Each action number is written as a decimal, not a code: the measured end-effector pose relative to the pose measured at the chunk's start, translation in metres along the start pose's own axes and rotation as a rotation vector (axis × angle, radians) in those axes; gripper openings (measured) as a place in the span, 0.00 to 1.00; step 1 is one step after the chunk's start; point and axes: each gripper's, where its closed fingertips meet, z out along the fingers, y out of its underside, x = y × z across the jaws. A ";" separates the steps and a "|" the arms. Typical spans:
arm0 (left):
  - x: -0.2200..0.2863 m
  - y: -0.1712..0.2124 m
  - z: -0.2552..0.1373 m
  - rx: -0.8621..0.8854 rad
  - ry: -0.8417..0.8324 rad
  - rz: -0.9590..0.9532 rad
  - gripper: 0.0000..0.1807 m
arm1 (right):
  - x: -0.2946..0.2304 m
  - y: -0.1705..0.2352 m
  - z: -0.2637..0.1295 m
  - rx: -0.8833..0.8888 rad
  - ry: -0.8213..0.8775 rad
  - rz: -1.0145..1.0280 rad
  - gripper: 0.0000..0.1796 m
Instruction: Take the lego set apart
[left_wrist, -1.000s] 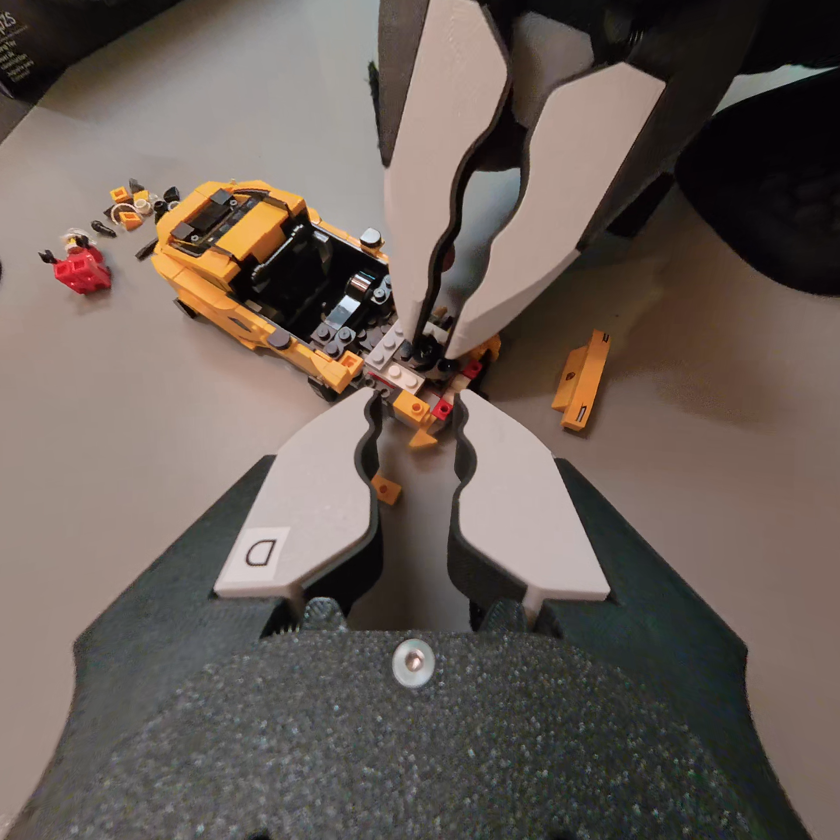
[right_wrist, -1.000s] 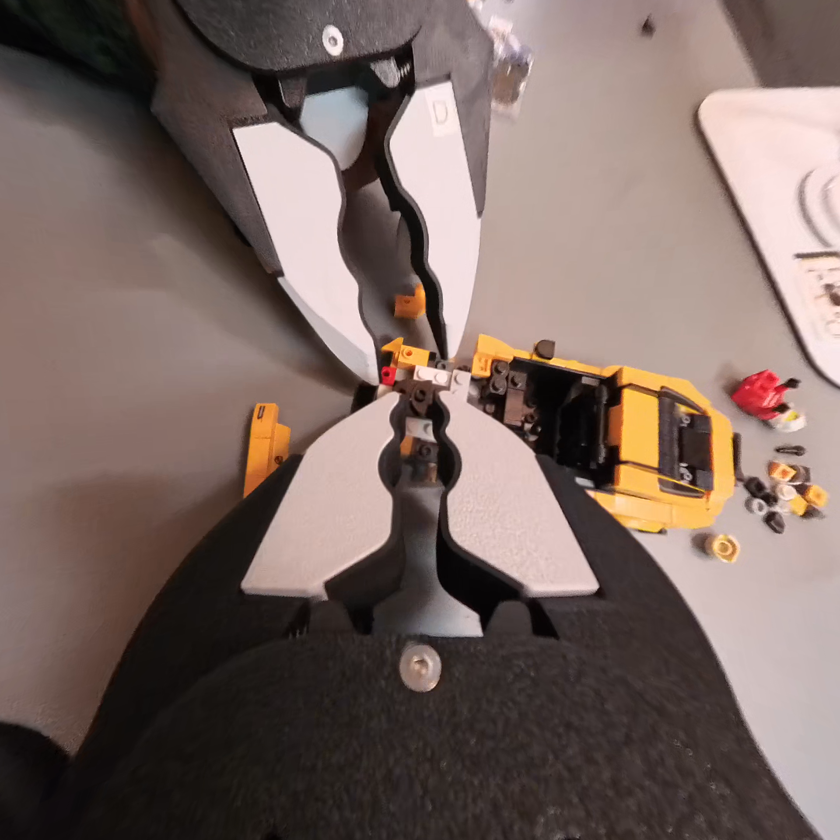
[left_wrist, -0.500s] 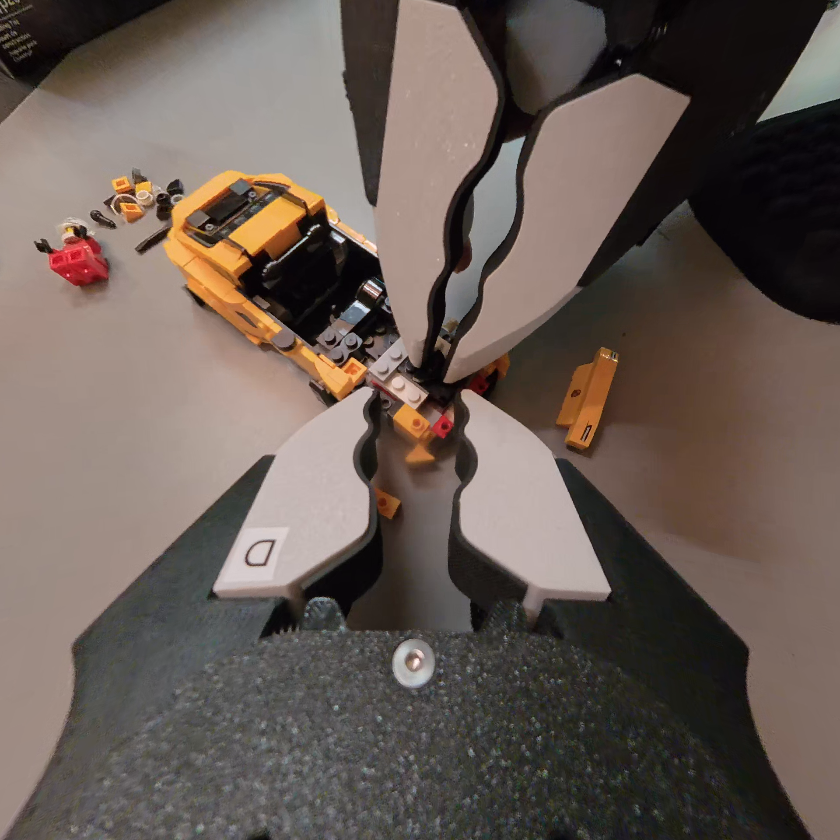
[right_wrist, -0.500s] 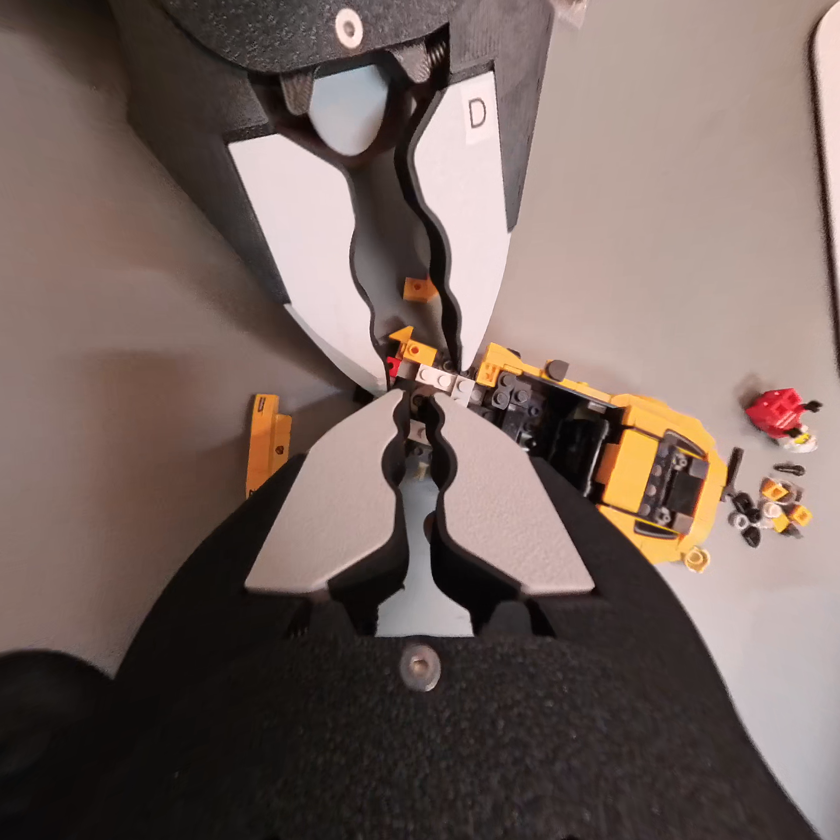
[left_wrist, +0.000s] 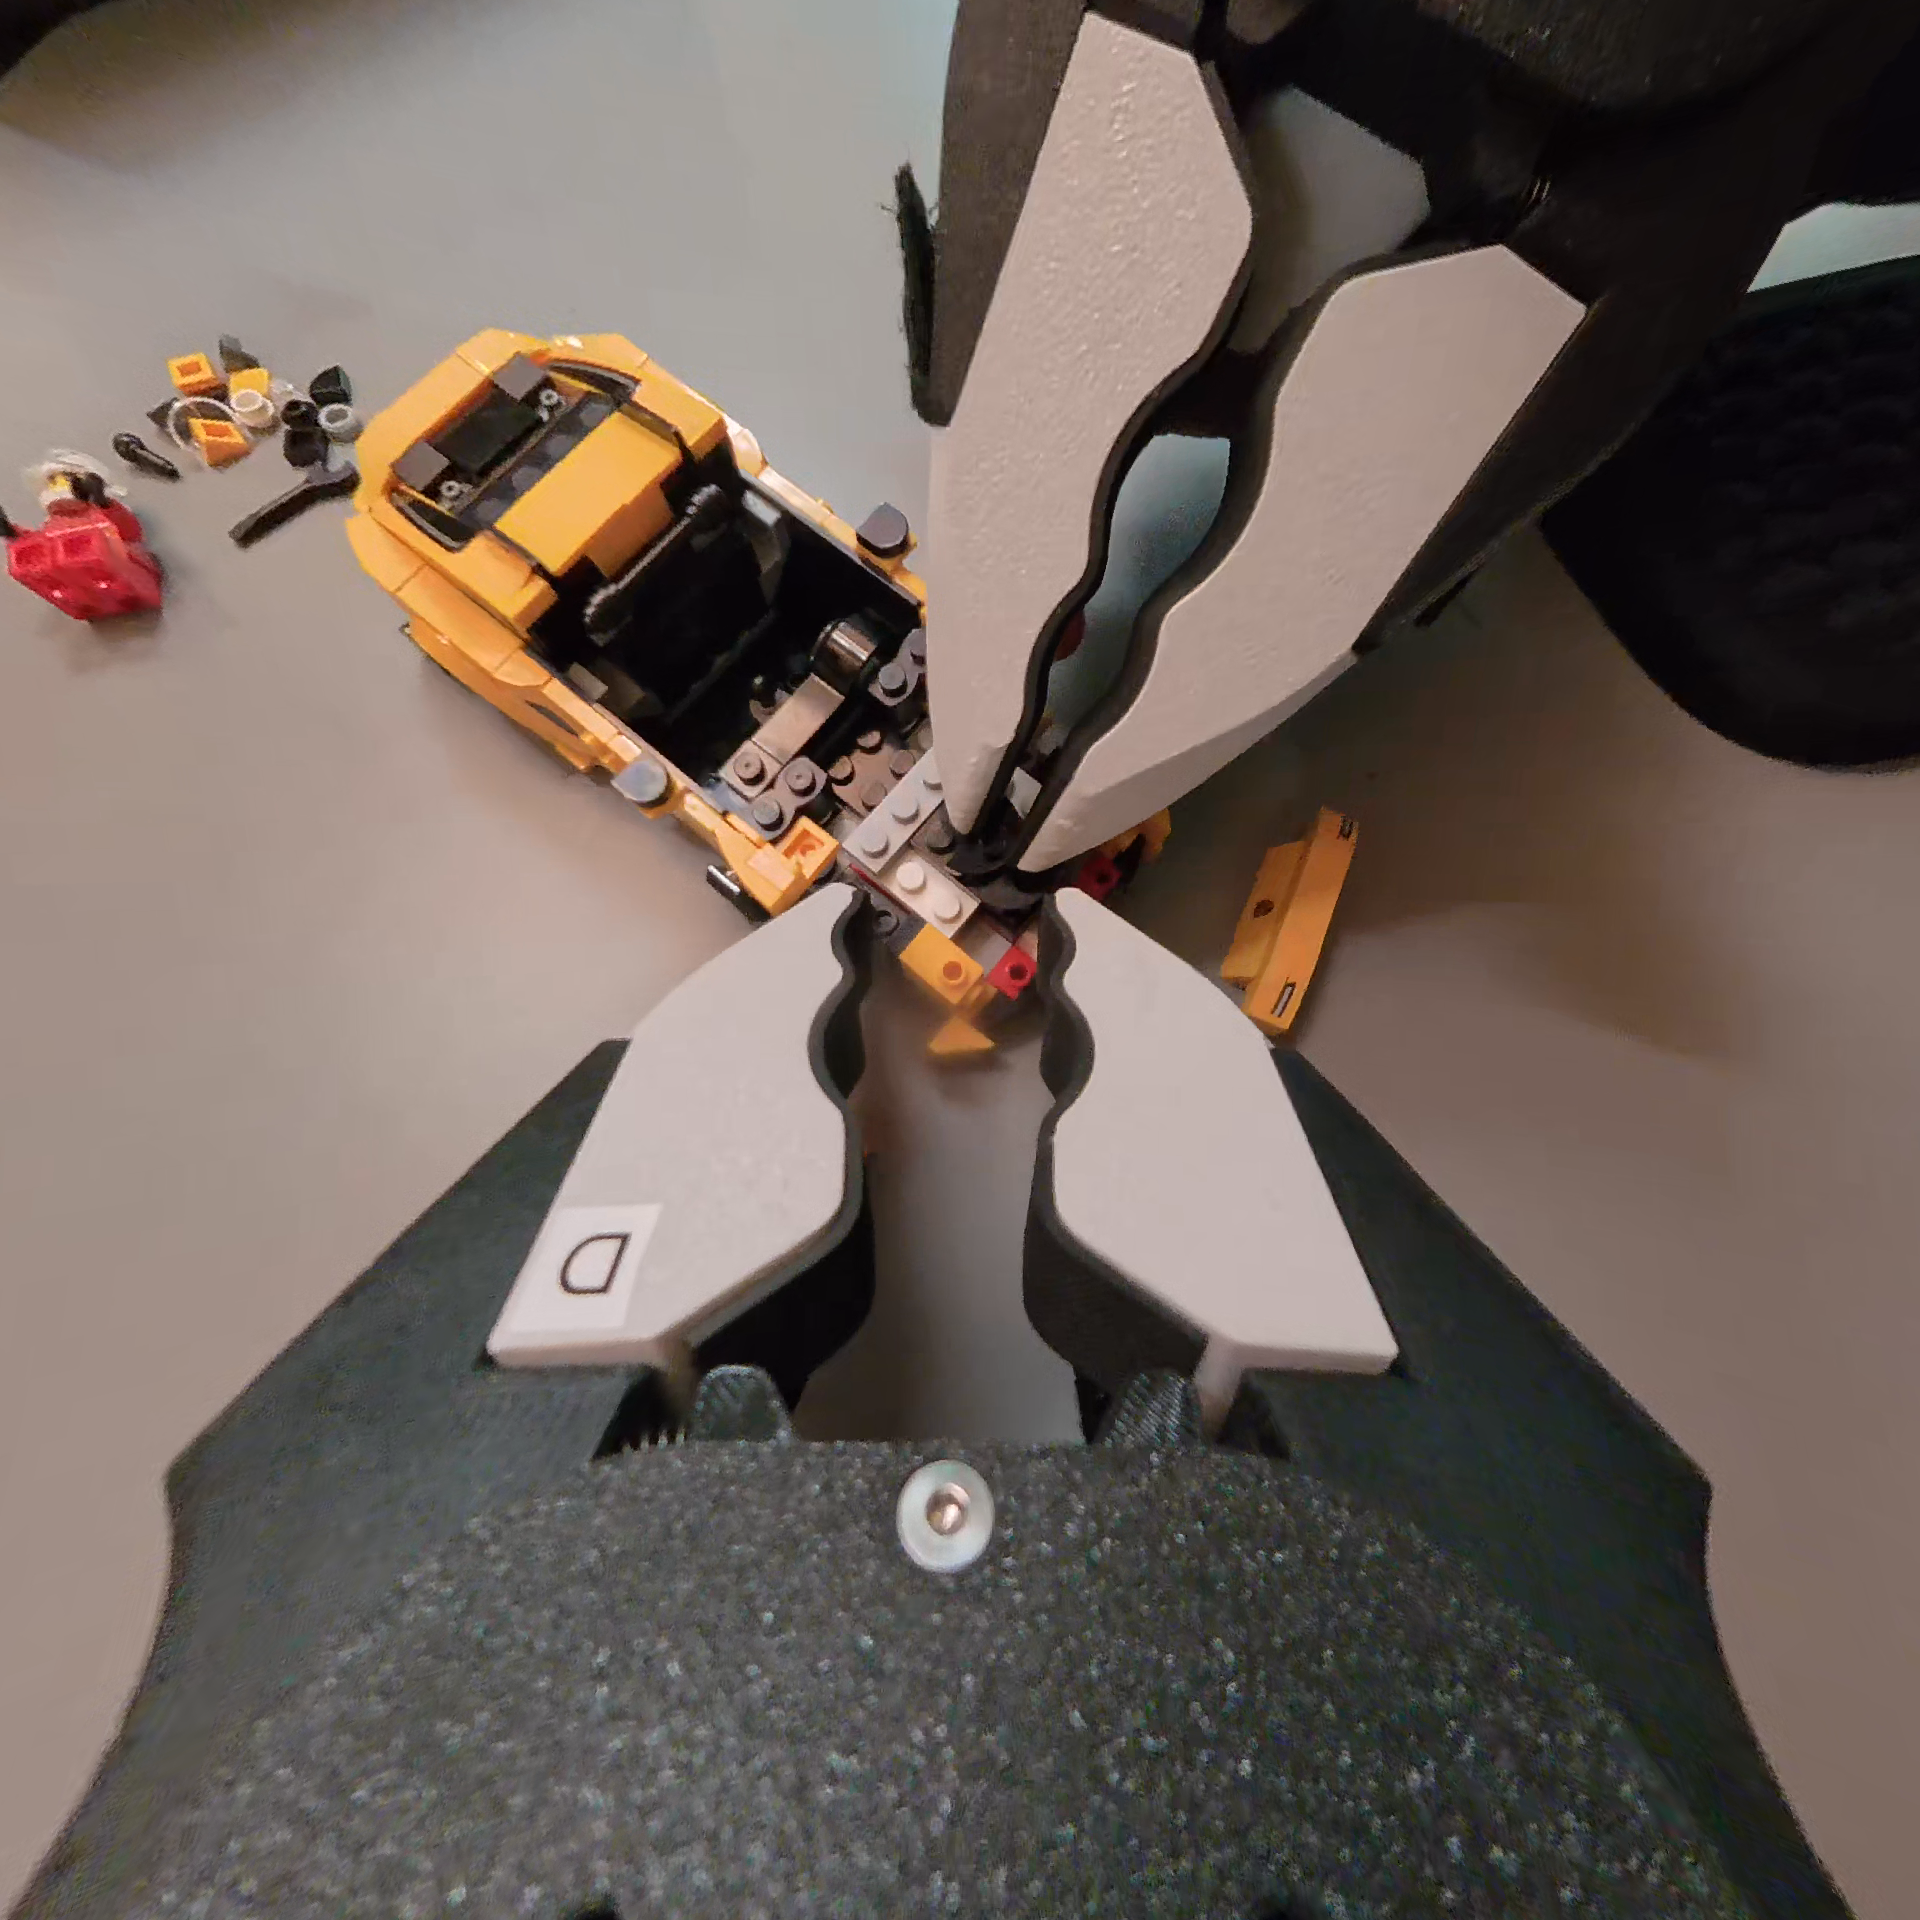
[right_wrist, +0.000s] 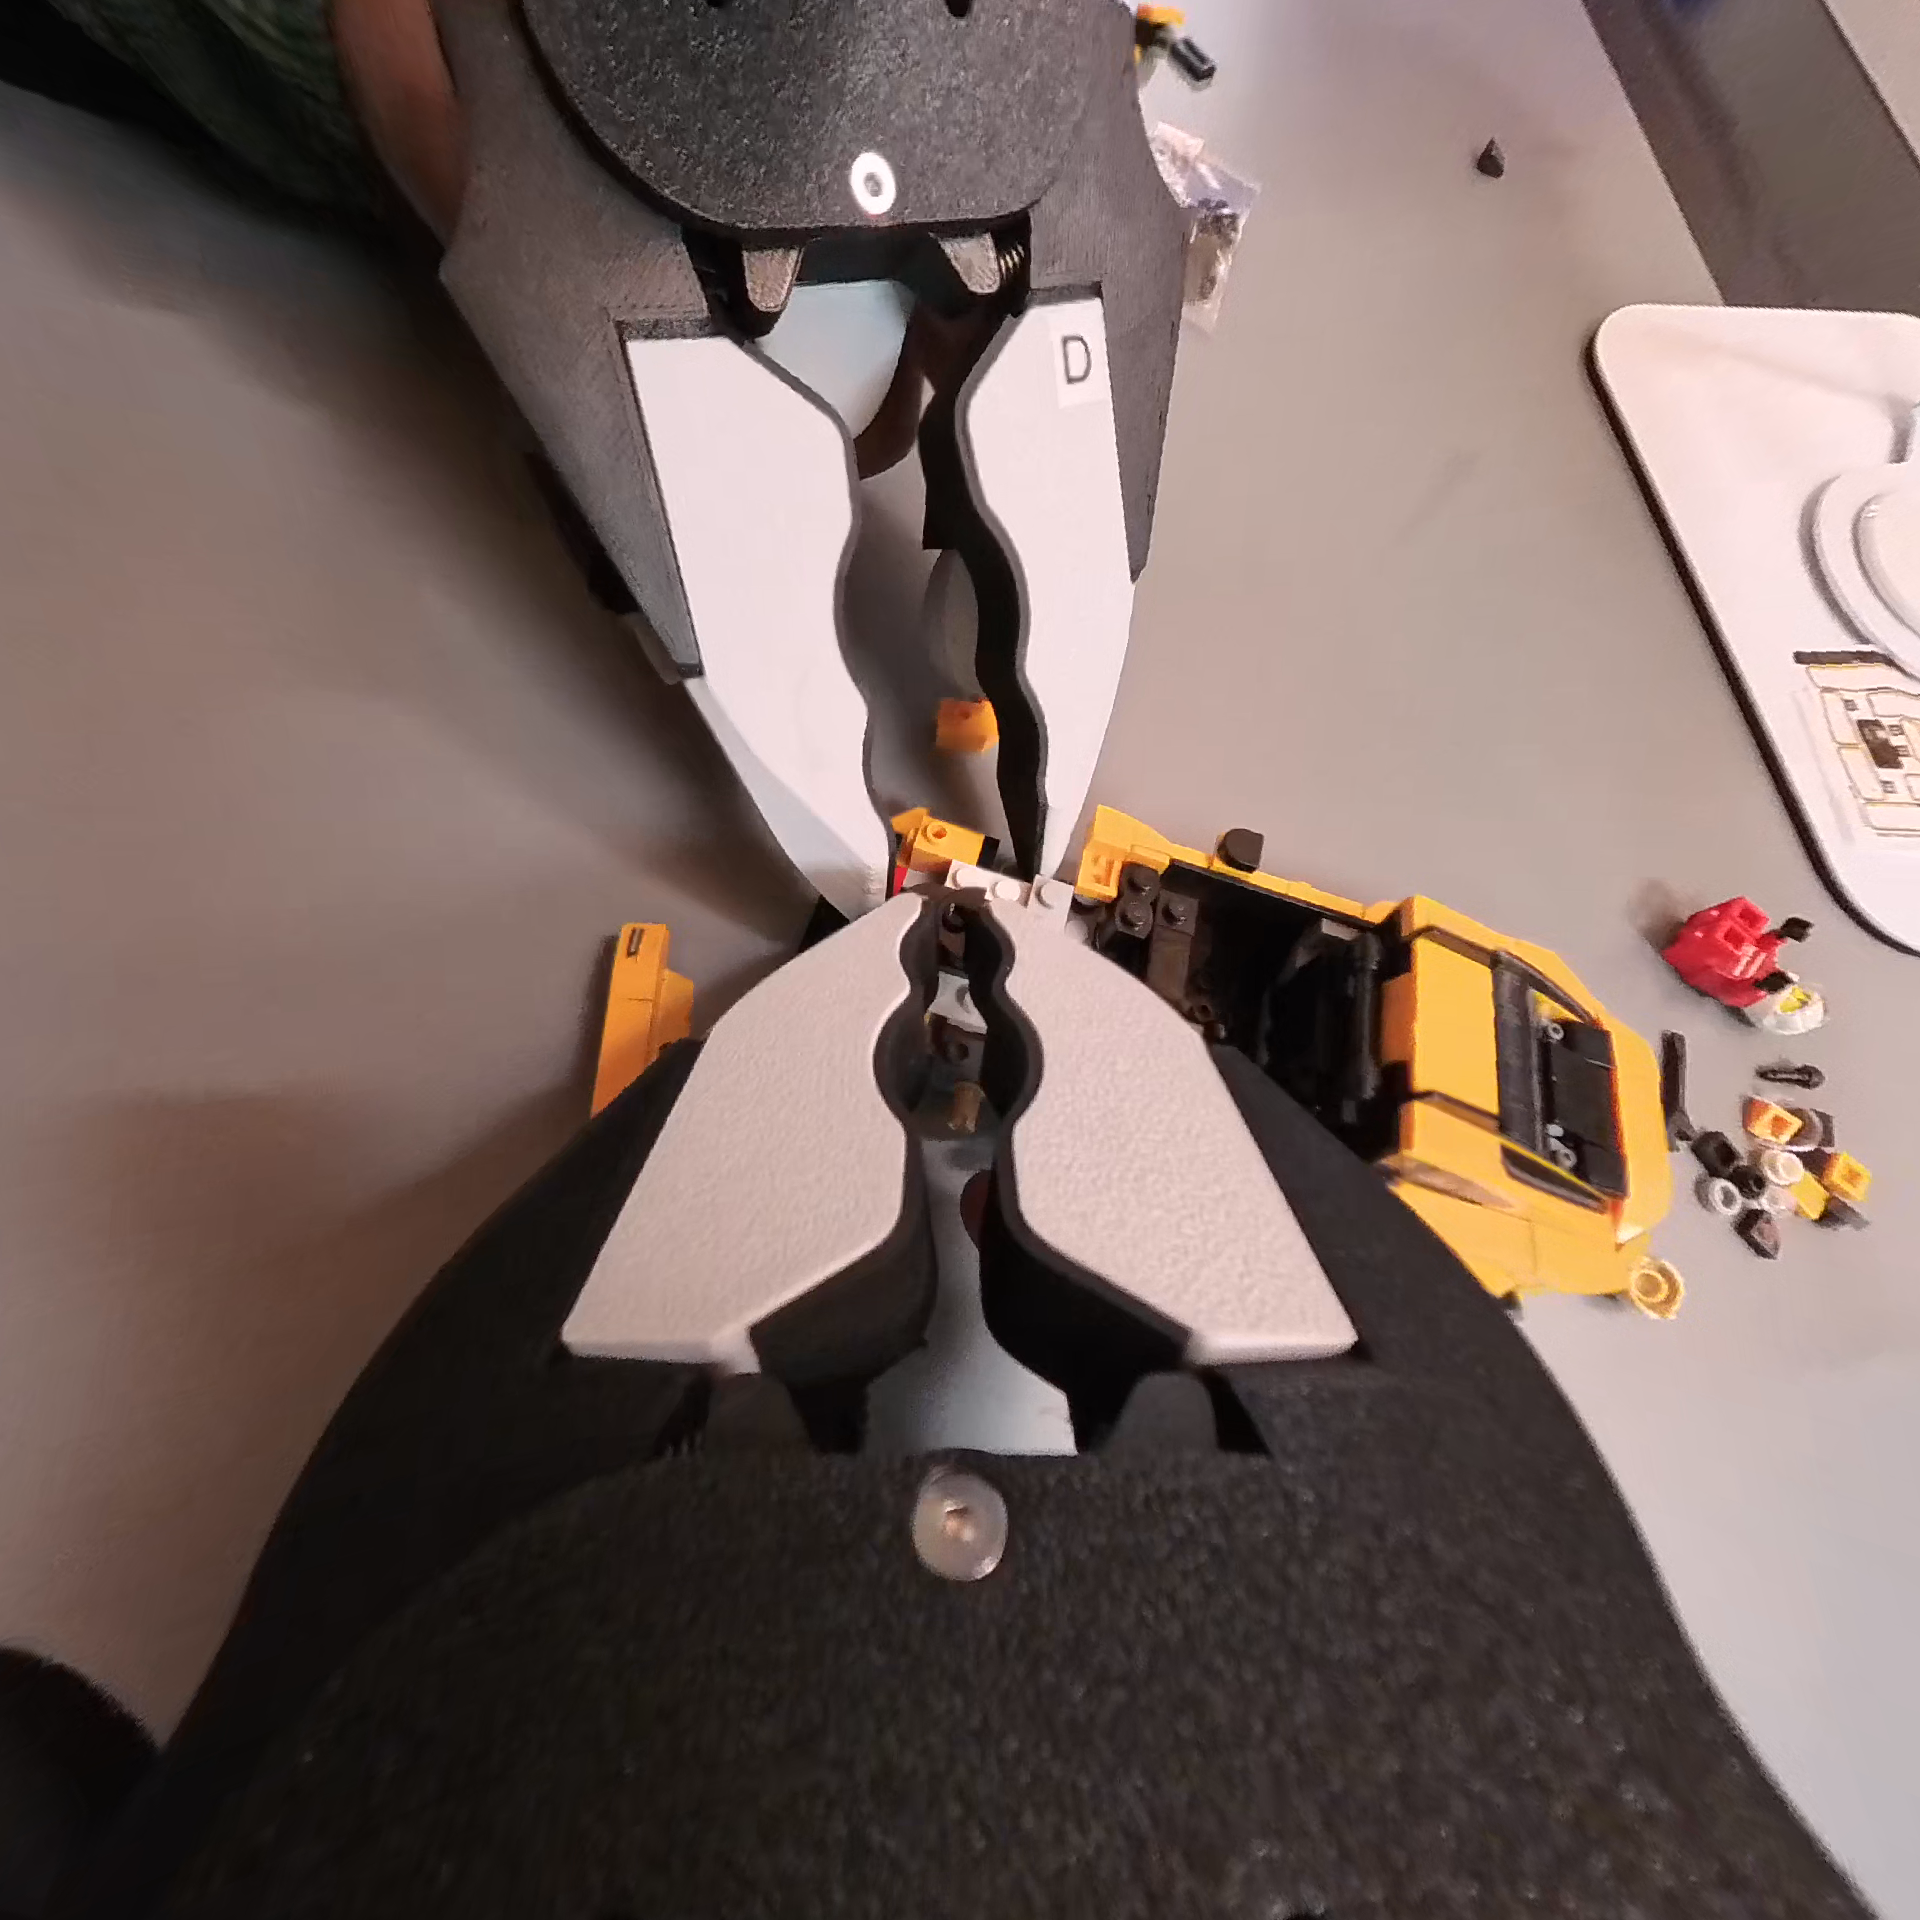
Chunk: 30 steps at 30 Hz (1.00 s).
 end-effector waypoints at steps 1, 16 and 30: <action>0.001 0.000 0.000 -0.004 0.005 -0.009 0.17 | -0.001 -0.001 -0.001 0.012 0.001 0.003 0.03; -0.013 -0.010 -0.017 0.042 -0.032 -0.037 0.14 | 0.007 -0.024 -0.035 0.199 0.071 0.122 0.00; -0.023 -0.017 -0.026 0.119 -0.079 -0.066 0.14 | 0.035 -0.040 -0.045 0.345 0.231 0.237 0.00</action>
